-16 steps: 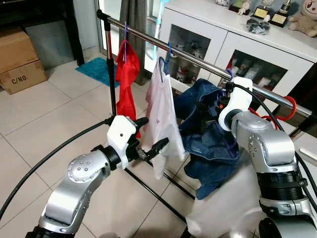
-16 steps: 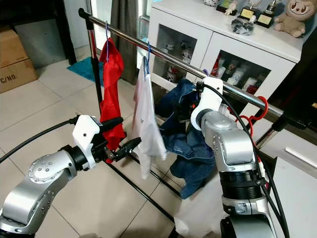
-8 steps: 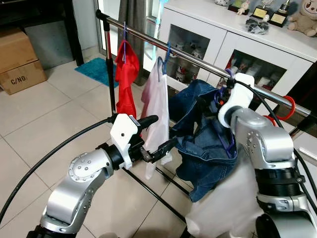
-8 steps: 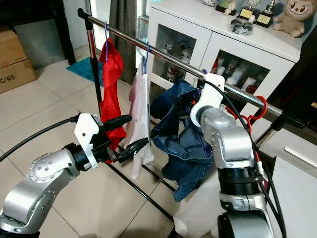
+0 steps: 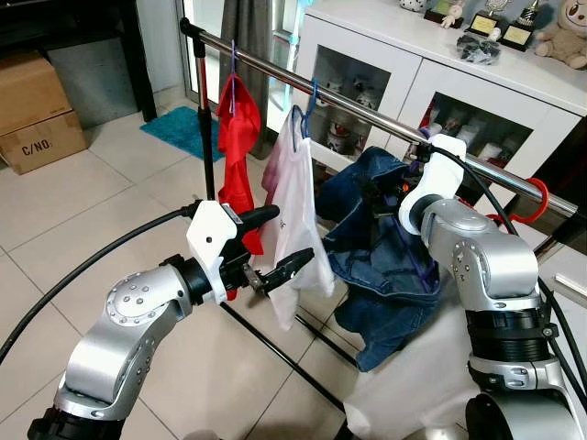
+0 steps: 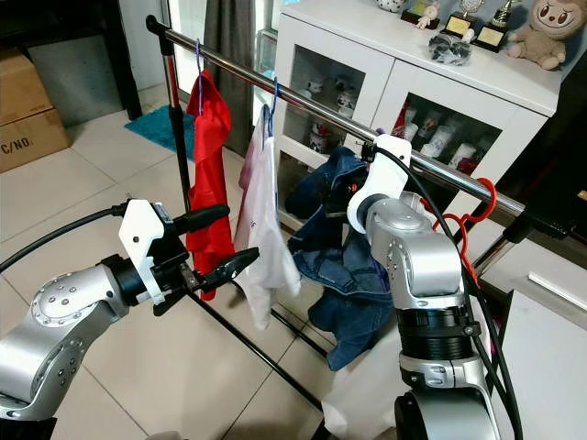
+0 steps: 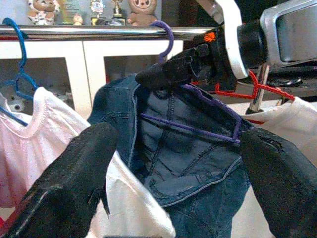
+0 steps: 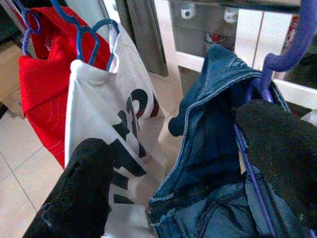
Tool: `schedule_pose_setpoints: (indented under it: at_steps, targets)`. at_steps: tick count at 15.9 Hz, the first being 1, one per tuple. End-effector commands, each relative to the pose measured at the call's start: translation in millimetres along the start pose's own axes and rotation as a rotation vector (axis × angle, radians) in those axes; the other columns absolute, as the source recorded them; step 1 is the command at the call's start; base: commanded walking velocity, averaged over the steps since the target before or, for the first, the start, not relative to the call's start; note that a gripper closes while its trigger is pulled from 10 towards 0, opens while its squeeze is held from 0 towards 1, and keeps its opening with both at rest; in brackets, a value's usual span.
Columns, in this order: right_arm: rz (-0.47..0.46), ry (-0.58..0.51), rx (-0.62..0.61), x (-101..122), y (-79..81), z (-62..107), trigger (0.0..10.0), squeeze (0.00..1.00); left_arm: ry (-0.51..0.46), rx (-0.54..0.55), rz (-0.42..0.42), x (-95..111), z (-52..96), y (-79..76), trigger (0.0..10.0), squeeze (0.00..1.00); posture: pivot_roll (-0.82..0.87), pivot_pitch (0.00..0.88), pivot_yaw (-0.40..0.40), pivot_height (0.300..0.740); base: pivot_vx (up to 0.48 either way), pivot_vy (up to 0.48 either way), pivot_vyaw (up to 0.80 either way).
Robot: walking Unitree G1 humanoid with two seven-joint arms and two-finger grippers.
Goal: Hang hanger
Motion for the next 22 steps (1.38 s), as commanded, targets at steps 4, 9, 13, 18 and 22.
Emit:
schedule_pose_setpoints:
  at_steps: [4,9,13,18,22]
  targets:
    - [-0.028,0.017,-0.026,-3.9,-5.0,-5.9,10.0,0.00,0.021,-0.018,0.006,-3.7,-2.3,-1.7,10.0,0.00,0.01,0.000,-0.128,0.740,0.000,0.000,0.00]
    - [-0.026,0.031,-0.021,-5.3,-2.8,-16.6,10.0,0.00,0.023,-0.019,0.003,-3.6,-3.1,-0.8,10.0,0.00,0.01,0.000,-0.131,0.740,0.000,0.000,0.00]
    - [-0.025,0.033,-0.020,-4.6,-5.1,-18.6,10.0,0.00,0.027,-0.014,-0.002,-4.1,-3.0,-0.2,10.0,0.00,0.01,0.000,-0.135,0.740,0.000,0.000,0.00]
    - [0.010,-0.007,0.021,-2.0,-20.2,7.1,10.0,0.00,0.039,-0.007,-0.006,-6.2,-3.5,0.6,10.0,0.00,0.01,0.000,-0.130,0.740,0.000,0.000,0.00]
    - [0.041,-0.009,0.028,0.0,-24.2,16.2,10.0,0.00,0.051,-0.027,-0.011,-7.5,-4.9,0.7,10.0,0.00,0.00,0.000,-0.112,0.740,0.000,0.000,0.00]
Point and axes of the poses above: a point about 5 cm out from each wrist's last joint towards the gripper, its own z axis pointing back from the gripper into the wrist, its own x axis along the axis of the wrist's last joint, y = z × x, the point moved 3 cm from there along -z, pointing out of the wrist towards the gripper, and after that the axes turned 8 degrees about z, right-handed, at the moved point
